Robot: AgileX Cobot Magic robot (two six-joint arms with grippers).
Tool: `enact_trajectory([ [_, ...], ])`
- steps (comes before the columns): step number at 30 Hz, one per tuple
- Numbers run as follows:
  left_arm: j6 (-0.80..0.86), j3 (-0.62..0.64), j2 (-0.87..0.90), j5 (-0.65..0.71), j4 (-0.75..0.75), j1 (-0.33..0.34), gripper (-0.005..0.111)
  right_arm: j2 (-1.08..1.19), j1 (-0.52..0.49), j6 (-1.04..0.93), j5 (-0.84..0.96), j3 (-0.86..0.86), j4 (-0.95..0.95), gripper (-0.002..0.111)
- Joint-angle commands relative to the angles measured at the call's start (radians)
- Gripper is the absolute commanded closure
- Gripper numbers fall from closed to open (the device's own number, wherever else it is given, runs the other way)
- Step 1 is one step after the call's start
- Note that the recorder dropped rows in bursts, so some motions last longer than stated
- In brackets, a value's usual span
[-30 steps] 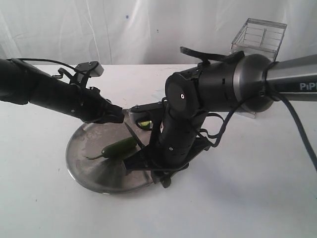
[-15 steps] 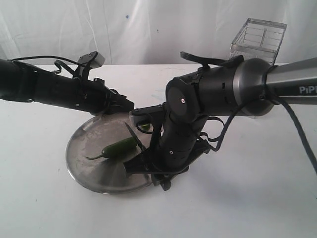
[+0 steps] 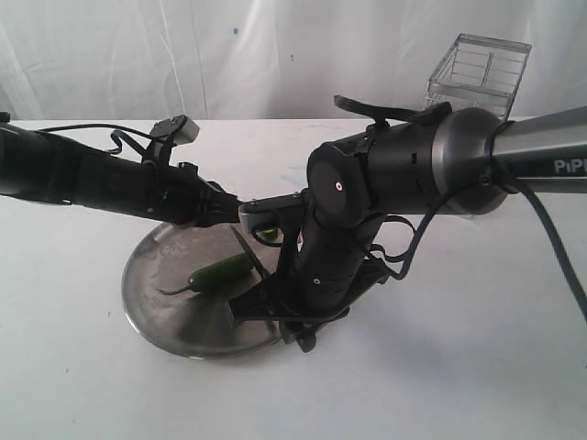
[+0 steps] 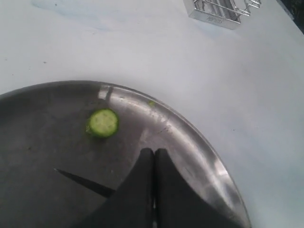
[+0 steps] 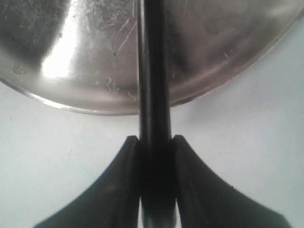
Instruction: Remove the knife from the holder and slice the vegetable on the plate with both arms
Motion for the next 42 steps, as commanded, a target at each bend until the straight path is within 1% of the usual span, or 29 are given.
enact_trajectory([
  [1,0.041,-0.002,0.024,0.015,-0.042,0.001,0.107,0.000,0.003,0.002,-0.003,0.004,0.002,0.108],
  [13,0.034,0.006,0.084,0.006,0.073,0.001,0.107,0.000,0.003,0.002,-0.005,0.004,0.002,0.108],
  [18,0.034,0.031,0.107,-0.053,0.102,0.001,0.107,0.000,0.003,0.002,-0.007,0.004,0.002,0.108],
  [21,0.034,0.039,0.110,-0.089,0.106,0.001,0.107,0.000,0.003,0.002,-0.007,0.004,0.002,0.108],
  [28,0.034,0.039,0.110,-0.091,0.106,0.001,0.107,0.000,0.003,0.002,-0.003,0.004,0.002,0.108],
  [33,0.037,0.022,0.054,-0.099,0.106,0.003,0.107,0.000,0.003,0.002,-0.003,0.004,0.002,0.108],
  [35,0.034,0.012,0.013,-0.087,0.094,0.003,0.107,0.000,0.003,0.002,-0.001,0.004,0.002,0.108],
  [37,0.027,0.010,-0.049,-0.083,0.042,0.003,0.107,0.000,0.003,0.002,0.001,0.004,0.002,0.108],
  [39,0.027,0.010,-0.082,-0.061,-0.042,0.003,0.107,0.000,0.003,0.002,0.001,0.004,0.002,0.108],
  [40,0.043,0.010,-0.082,-0.028,-0.118,0.003,0.107,0.000,0.003,0.002,0.001,0.004,0.002,0.108],
  [42,0.084,0.010,-0.063,-0.014,-0.165,0.003,0.107,0.000,0.003,0.002,0.001,0.004,0.004,0.108],
])
